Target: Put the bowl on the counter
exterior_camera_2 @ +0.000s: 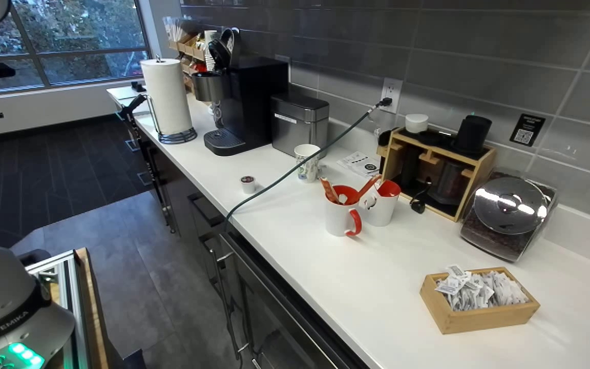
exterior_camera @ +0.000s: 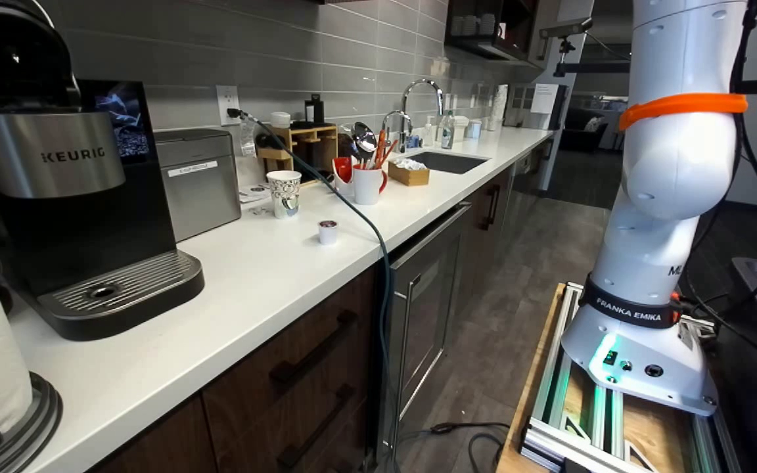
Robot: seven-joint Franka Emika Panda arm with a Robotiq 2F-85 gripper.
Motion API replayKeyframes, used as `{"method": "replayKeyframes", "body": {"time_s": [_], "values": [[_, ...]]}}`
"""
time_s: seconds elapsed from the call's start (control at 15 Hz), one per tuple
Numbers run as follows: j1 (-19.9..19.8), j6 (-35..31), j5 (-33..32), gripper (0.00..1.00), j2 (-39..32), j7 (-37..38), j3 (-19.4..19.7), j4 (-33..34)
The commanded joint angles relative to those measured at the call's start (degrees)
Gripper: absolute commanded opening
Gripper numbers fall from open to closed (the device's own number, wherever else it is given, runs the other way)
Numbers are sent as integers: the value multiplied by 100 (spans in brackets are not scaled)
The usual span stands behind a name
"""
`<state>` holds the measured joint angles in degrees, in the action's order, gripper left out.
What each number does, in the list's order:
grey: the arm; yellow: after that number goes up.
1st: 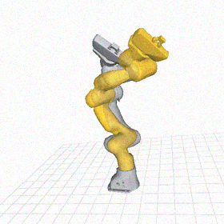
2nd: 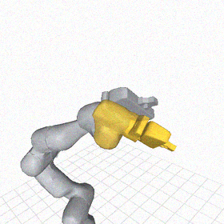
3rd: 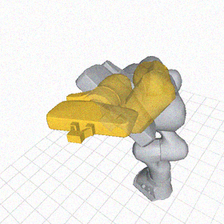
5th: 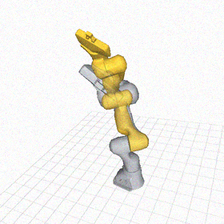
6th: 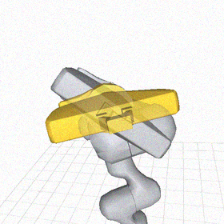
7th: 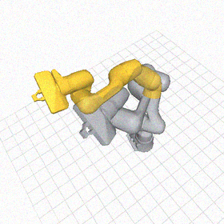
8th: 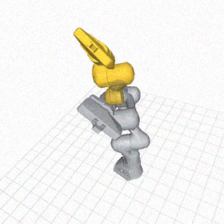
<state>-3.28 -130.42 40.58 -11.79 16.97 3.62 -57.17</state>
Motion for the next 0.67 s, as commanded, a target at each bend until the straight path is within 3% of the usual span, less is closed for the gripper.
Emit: {"method": "replayKeyframes", "body": {"time_s": [0.0, 0.6], "values": [[65, -7, -136, 100, -72, 75, 4, 60], [296, -591, -798, 100, -170, 287, 44, 13]]}}
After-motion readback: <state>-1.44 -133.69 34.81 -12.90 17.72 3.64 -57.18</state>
